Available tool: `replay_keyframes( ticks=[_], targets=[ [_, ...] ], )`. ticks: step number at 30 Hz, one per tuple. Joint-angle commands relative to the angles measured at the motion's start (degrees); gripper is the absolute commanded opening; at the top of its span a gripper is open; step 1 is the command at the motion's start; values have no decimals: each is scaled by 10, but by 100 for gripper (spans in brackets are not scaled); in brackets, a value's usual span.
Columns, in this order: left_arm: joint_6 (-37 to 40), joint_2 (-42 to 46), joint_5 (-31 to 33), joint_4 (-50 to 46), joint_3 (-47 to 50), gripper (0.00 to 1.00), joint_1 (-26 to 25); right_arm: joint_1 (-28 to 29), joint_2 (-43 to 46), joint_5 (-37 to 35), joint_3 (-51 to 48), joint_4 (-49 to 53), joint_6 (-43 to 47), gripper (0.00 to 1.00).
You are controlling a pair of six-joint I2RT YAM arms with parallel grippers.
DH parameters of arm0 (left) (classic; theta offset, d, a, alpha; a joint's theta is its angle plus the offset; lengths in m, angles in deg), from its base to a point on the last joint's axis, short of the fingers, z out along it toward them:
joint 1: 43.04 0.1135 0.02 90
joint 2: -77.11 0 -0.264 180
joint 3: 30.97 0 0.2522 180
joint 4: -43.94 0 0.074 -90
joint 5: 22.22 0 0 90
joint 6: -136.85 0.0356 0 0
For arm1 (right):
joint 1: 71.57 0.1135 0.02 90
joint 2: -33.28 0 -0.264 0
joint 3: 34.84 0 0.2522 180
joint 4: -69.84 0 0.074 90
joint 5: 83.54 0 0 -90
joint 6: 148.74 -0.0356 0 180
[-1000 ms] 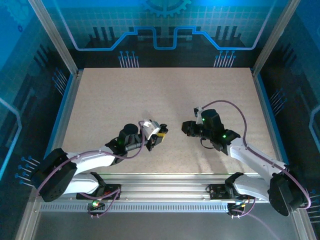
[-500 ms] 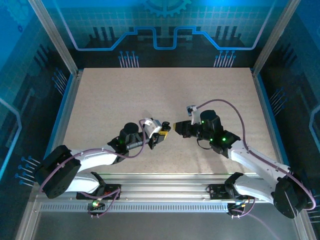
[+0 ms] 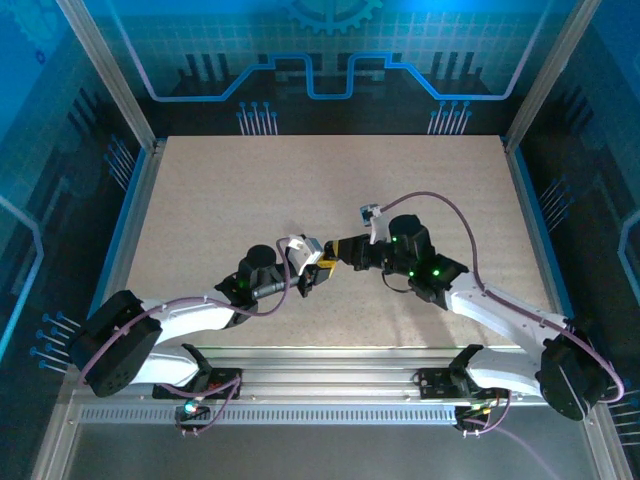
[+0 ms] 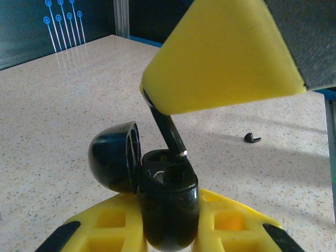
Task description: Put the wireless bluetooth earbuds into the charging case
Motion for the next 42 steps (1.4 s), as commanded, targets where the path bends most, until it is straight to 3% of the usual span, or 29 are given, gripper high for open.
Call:
replay_keyframes(
  ticks=[1,23,42],
  targets=[
    [-13,-4,-10,33,-15,19,3,11,-9,-5,16,-21,0,20],
    [-24,2,4,63,-16,19,3,17,31,-41,-7,40,31,19],
    [-23,9,4,60,-21,19,3,33,1,-37,6,59,7,20]
  ],
)
